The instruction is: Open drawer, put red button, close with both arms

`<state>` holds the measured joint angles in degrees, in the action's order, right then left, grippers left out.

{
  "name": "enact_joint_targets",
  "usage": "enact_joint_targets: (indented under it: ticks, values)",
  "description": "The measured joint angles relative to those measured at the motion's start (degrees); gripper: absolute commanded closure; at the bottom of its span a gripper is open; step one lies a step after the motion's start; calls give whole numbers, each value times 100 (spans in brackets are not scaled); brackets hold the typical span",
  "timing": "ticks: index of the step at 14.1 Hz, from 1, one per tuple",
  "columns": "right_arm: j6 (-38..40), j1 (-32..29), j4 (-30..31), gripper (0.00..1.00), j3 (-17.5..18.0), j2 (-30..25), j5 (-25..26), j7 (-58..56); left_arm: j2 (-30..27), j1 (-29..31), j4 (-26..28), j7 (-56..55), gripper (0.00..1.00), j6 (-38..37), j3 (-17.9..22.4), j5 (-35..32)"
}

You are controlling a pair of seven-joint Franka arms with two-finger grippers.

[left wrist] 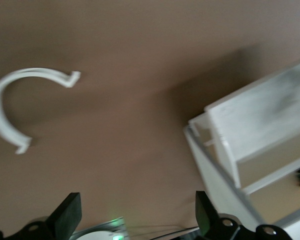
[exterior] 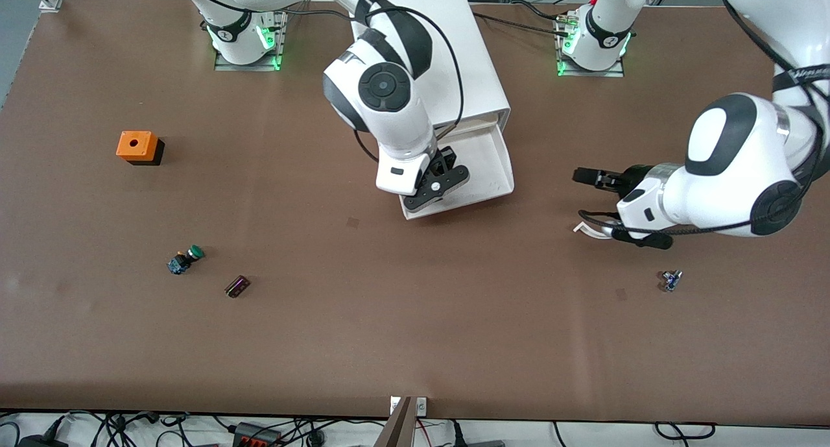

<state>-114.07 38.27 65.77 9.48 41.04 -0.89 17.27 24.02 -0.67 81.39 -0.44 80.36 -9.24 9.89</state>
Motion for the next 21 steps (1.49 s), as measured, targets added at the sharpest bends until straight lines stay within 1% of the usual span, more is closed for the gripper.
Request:
enact_joint_targets:
  ticks: [1,3,7,10,11,12,13,14,17,21]
  values:
    - [-74,59,0,100,0,35,0,147,-36,-21,-168,-17,0,-160,-7,-326]
    - [-216,153,-1,100,-1,103,0,342,-50,-37,-435,-36,0,-390,-6,-648]
    - [-366,239,-1,100,-4,313,0,568,-20,-10,-611,-41,0,-164,38,-711]
    - [-369,278,-1,100,-4,399,76,619,-16,-9,-635,-74,0,-150,38,-718]
    - [-367,286,-1,90,-4,411,124,631,-15,-10,-635,-81,0,-149,38,-718]
    - [-366,292,-1,56,-4,428,143,636,-14,-12,-635,-83,0,-145,36,-718]
    - [-365,297,-1,2,-6,446,147,638,-14,-22,-635,-96,0,-139,34,-718]
    - [-365,300,-1,0,-8,458,157,638,-14,-39,-635,-138,0,-136,29,-718]
    - [-368,302,-11,0,-12,456,201,681,-13,-88,-635,-286,0,-126,14,-718]
    - [-330,285,-203,0,-71,408,203,1018,-13,-95,-635,-322,0,-120,12,-718]
